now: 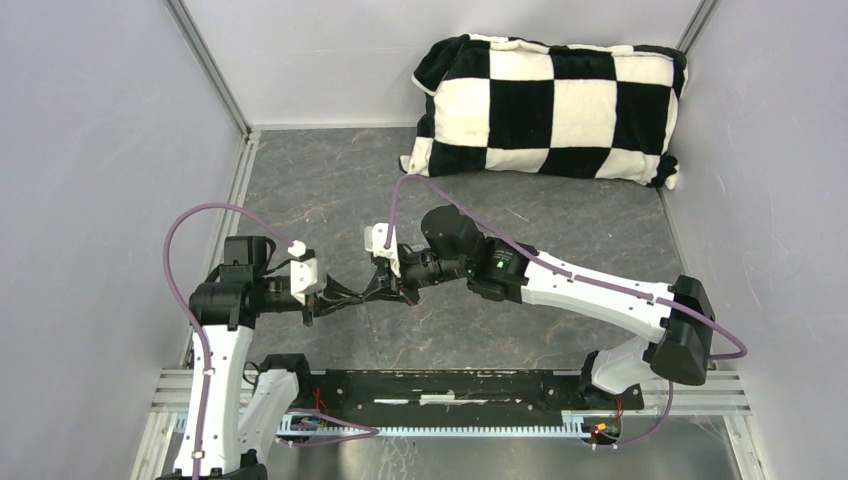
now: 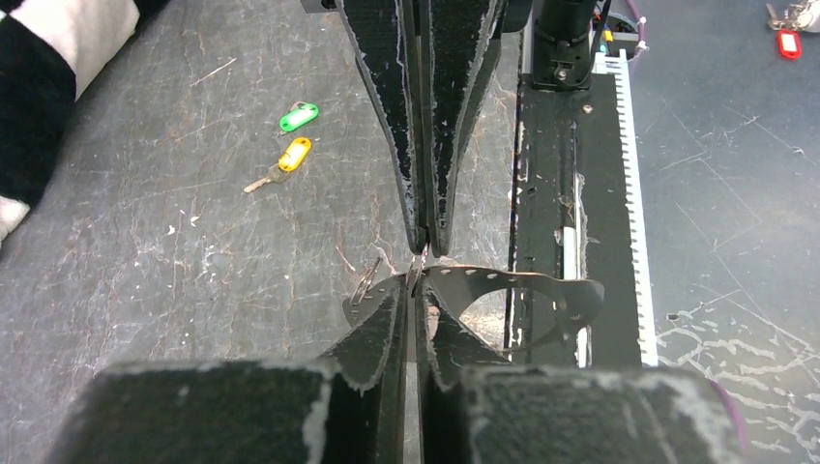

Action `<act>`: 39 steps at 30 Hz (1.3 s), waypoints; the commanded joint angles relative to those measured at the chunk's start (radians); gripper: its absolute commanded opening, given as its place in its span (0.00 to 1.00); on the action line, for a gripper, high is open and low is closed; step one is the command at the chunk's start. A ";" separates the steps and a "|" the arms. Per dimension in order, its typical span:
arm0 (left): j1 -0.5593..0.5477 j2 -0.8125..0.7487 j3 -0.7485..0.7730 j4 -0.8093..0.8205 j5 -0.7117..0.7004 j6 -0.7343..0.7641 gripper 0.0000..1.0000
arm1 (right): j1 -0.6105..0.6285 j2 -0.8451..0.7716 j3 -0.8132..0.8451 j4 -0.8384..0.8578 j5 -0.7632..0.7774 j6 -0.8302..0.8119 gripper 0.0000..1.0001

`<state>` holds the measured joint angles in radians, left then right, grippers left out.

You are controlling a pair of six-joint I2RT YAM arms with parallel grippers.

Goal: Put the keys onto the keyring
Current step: Adjust the keyring.

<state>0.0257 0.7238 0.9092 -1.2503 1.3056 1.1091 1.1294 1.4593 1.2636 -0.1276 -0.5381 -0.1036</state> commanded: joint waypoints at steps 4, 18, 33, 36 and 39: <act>-0.008 -0.016 -0.007 0.013 0.026 0.065 0.16 | 0.000 0.012 0.044 0.093 -0.016 0.019 0.01; -0.008 -0.029 -0.006 0.038 0.025 0.091 0.02 | -0.001 0.016 0.031 0.088 -0.017 0.024 0.01; -0.007 -0.105 -0.063 0.240 -0.013 -0.177 0.02 | -0.021 -0.034 0.020 0.107 0.054 0.050 0.40; -0.008 -0.097 -0.060 0.240 -0.016 -0.199 0.02 | -0.044 -0.062 0.018 0.099 0.077 0.048 0.47; -0.007 -0.093 -0.056 0.239 -0.014 -0.217 0.02 | -0.071 -0.098 0.006 0.076 0.101 0.042 0.53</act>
<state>0.0200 0.6266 0.8440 -1.0519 1.2797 0.9684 1.0893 1.4429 1.2636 -0.0765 -0.4843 -0.0631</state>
